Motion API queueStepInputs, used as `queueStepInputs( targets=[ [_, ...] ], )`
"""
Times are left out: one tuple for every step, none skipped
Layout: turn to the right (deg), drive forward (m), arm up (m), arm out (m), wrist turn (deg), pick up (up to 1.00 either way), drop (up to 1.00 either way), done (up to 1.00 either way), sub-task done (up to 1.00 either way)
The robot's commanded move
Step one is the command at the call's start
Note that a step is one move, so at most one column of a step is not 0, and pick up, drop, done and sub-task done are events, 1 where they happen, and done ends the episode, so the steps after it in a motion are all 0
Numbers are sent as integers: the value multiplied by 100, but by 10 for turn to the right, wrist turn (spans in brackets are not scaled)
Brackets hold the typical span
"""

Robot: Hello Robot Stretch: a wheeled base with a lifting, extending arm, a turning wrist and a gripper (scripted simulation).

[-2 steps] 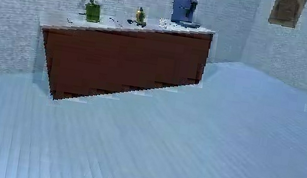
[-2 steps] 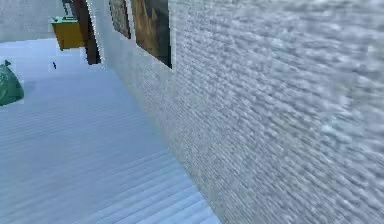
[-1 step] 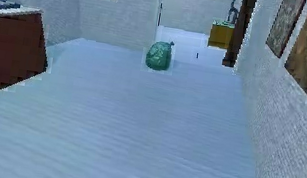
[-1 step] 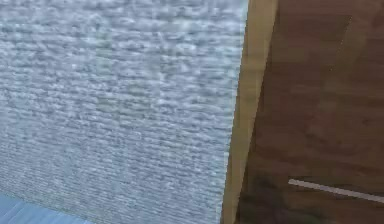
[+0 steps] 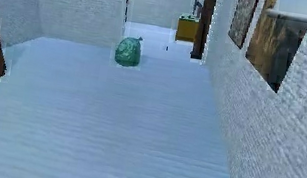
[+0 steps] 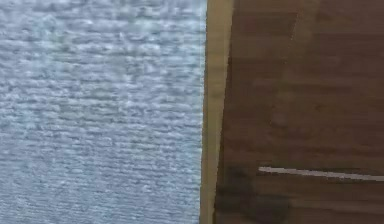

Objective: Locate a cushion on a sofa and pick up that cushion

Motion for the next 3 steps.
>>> queueStepInputs(
  targets=[
    [0,100,0,0,0,0,0,0,0],
    [0,100,0,0,0,0,0,0,0],
    [30,0,0,0,0,0,0,0,0]
  ],
)
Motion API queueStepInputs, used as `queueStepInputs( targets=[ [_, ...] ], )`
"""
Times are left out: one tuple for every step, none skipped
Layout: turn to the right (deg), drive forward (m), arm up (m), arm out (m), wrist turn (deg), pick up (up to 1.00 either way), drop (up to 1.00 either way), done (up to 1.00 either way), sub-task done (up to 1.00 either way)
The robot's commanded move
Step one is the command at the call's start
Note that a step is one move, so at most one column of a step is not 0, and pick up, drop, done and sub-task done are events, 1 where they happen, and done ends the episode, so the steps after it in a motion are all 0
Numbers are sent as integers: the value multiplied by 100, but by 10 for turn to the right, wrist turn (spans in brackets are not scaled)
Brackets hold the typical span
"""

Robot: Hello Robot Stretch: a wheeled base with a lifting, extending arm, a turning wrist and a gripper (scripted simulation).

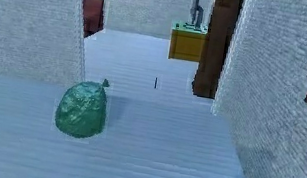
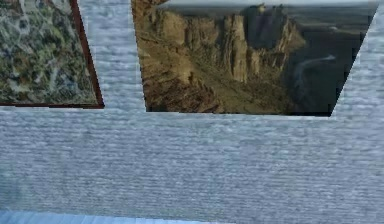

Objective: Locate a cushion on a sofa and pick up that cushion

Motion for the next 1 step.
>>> queueStepInputs(
  targets=[
    [0,100,0,0,0,0,0,0,0]
  ],
)
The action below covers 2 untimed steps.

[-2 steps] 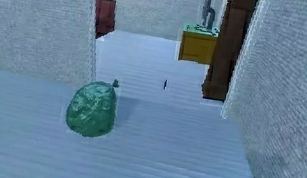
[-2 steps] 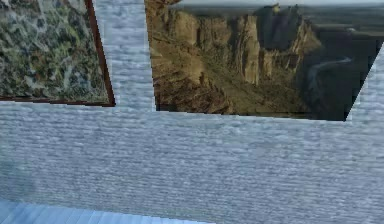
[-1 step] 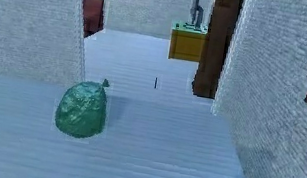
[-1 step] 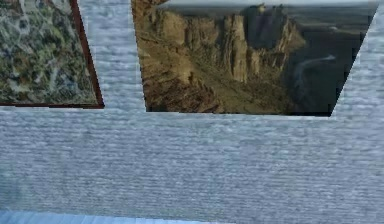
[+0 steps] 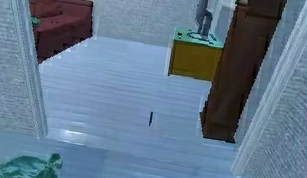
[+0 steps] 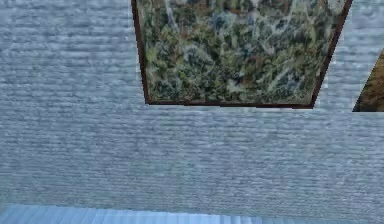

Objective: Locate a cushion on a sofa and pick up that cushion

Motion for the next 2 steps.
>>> queueStepInputs(
  targets=[
    [0,100,0,0,0,0,0,0,0],
    [240,0,0,0,0,0,0,0,0]
  ],
)
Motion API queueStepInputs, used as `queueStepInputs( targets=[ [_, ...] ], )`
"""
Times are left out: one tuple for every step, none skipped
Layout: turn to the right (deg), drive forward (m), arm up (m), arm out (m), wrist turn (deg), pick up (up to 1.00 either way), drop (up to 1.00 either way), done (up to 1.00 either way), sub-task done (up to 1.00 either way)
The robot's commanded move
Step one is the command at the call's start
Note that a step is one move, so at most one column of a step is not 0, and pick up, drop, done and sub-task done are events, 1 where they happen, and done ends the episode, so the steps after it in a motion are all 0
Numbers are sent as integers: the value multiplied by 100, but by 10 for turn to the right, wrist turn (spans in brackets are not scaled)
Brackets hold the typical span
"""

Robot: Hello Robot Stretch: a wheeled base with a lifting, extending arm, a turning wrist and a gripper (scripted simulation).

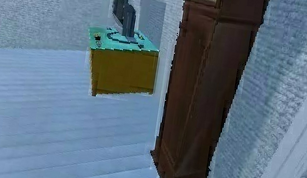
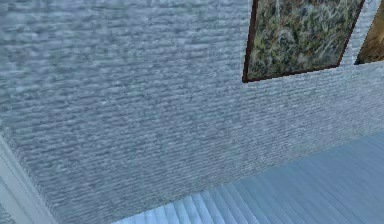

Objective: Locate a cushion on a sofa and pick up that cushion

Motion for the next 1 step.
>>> queueStepInputs(
  targets=[
    [0,5,0,0,0,0,0,0,0]
  ],
)
